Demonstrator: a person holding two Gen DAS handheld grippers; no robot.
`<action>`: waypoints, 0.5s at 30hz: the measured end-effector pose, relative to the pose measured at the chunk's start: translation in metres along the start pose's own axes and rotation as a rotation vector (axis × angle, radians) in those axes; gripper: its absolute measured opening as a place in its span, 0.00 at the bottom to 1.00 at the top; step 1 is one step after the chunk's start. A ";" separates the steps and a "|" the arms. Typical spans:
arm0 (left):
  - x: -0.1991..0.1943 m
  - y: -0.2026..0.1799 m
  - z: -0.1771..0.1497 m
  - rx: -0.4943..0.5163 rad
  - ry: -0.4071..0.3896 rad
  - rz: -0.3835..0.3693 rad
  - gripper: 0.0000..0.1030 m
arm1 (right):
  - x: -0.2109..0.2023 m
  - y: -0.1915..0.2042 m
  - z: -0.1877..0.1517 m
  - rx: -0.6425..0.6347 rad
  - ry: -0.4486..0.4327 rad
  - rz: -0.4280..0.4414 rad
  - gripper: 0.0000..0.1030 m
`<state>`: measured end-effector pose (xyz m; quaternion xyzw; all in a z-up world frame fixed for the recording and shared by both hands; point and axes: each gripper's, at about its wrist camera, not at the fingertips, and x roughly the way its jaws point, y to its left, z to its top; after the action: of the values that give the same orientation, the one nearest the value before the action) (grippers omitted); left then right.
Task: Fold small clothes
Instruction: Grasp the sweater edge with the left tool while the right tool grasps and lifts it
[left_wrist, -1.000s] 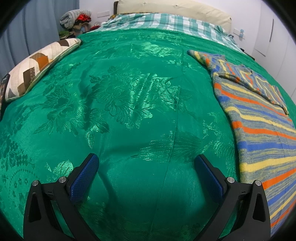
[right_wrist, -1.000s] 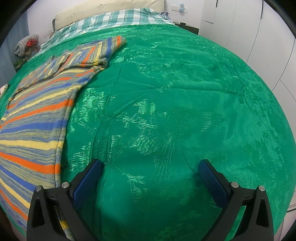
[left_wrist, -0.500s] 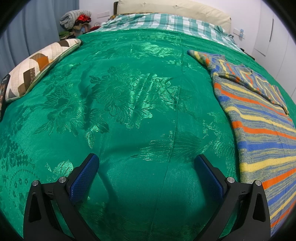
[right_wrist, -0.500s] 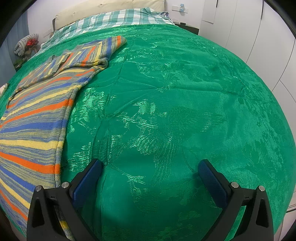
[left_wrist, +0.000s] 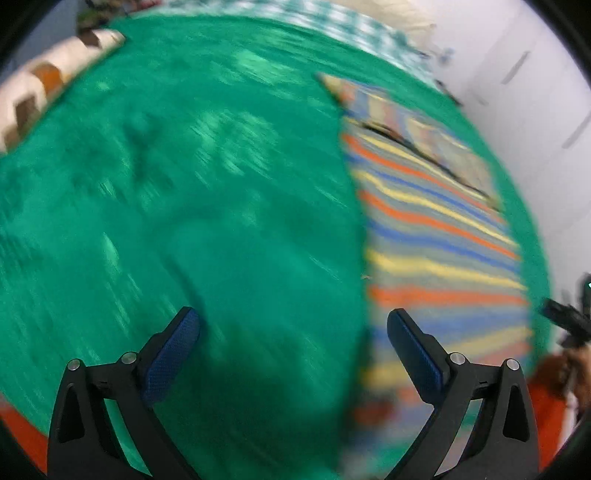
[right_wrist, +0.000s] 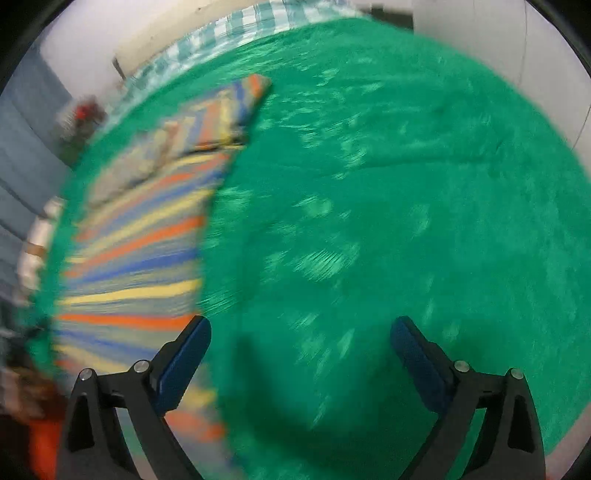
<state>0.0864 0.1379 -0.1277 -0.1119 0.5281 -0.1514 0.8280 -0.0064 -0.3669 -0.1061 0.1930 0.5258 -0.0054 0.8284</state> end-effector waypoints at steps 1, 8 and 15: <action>0.001 -0.007 -0.009 0.019 0.038 -0.025 0.98 | -0.004 0.000 -0.003 0.007 0.038 0.037 0.95; 0.024 -0.059 -0.047 0.178 0.195 -0.008 0.74 | 0.023 0.028 -0.048 -0.060 0.378 0.172 0.73; 0.028 -0.063 -0.058 0.175 0.275 -0.025 0.04 | 0.053 0.054 -0.065 -0.196 0.473 0.159 0.06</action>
<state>0.0364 0.0677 -0.1542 -0.0242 0.6201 -0.2207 0.7525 -0.0276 -0.2859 -0.1602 0.1484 0.6858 0.1561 0.6951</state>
